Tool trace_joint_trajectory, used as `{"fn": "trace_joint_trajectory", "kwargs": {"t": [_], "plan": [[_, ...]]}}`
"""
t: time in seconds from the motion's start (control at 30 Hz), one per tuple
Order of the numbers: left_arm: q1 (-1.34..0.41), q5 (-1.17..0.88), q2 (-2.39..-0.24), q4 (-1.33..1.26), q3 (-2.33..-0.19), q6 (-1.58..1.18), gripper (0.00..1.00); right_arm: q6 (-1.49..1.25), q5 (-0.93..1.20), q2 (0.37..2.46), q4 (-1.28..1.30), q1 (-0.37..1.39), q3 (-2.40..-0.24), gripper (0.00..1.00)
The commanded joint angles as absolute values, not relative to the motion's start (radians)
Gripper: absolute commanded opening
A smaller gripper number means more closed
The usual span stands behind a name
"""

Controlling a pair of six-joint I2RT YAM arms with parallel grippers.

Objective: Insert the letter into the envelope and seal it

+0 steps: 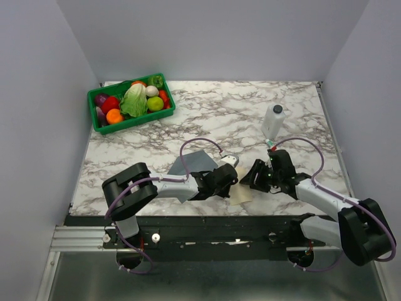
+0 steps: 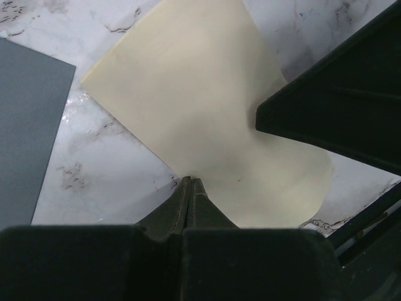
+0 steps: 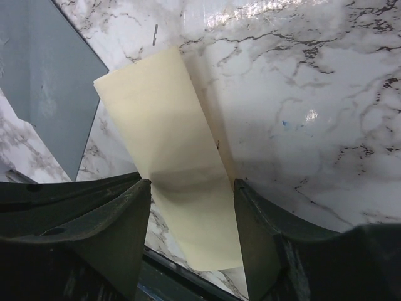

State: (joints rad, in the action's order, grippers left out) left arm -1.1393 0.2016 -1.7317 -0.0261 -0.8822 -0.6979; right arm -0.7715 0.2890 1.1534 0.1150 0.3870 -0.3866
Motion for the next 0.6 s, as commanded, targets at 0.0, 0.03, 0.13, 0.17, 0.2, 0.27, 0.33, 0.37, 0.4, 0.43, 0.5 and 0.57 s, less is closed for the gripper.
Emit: {"fn": "trace_joint_trajectory", "kwargs": {"t": [0.0, 0.03, 0.13, 0.17, 0.2, 0.27, 0.33, 0.37, 0.4, 0.43, 0.5, 0.57], "plan": [[-1.140, 0.196, -1.749, 0.034, -0.847, -0.701, 0.00, -0.784, 0.291, 1.134, 0.127, 0.391, -0.328, 0.63], [-1.140, 0.198, -1.750, 0.034, -0.848, -0.703, 0.00, -0.785, 0.298, 1.126, 0.112, 0.391, -0.322, 0.63], [-1.140, 0.196, -1.753, 0.032, -0.847, -0.701, 0.00, -0.793, 0.324, 1.103, 0.075, 0.394, -0.301, 0.64], [-1.140, 0.193, -1.753, 0.034, -0.848, -0.703, 0.00, -0.795, 0.342, 1.097, 0.065, 0.393, -0.289, 0.65], [-1.140, 0.192, -1.755, 0.035, -0.850, -0.703, 0.00, -0.798, 0.351, 1.088, 0.042, 0.393, -0.282, 0.68], [-1.140, 0.190, -1.756, 0.032, -0.848, -0.706, 0.00, -0.801, 0.382, 1.085, 0.017, 0.393, -0.272, 0.69], [-1.141, 0.187, -1.761, 0.032, -0.851, -0.707, 0.00, -0.808, 0.402, 1.086, -0.026, 0.393, -0.259, 0.70], [-1.141, 0.189, -1.759, 0.032, -0.850, -0.709, 0.00, -0.807, 0.419, 1.088, -0.037, 0.393, -0.256, 0.70], [-1.141, 0.187, -1.761, 0.032, -0.850, -0.709, 0.00, -0.811, 0.425, 1.094, -0.057, 0.393, -0.250, 0.71], [-1.141, 0.186, -1.761, 0.032, -0.850, -0.710, 0.00, -0.815, 0.433, 1.101, -0.069, 0.391, -0.245, 0.70], [-1.141, 0.184, -1.761, 0.032, -0.848, -0.712, 0.00, -0.822, 0.452, 1.108, -0.096, 0.393, -0.241, 0.71], [-1.141, 0.183, -1.761, 0.032, -0.848, -0.712, 0.00, -0.830, 0.462, 1.114, -0.109, 0.393, -0.230, 0.71]]}}
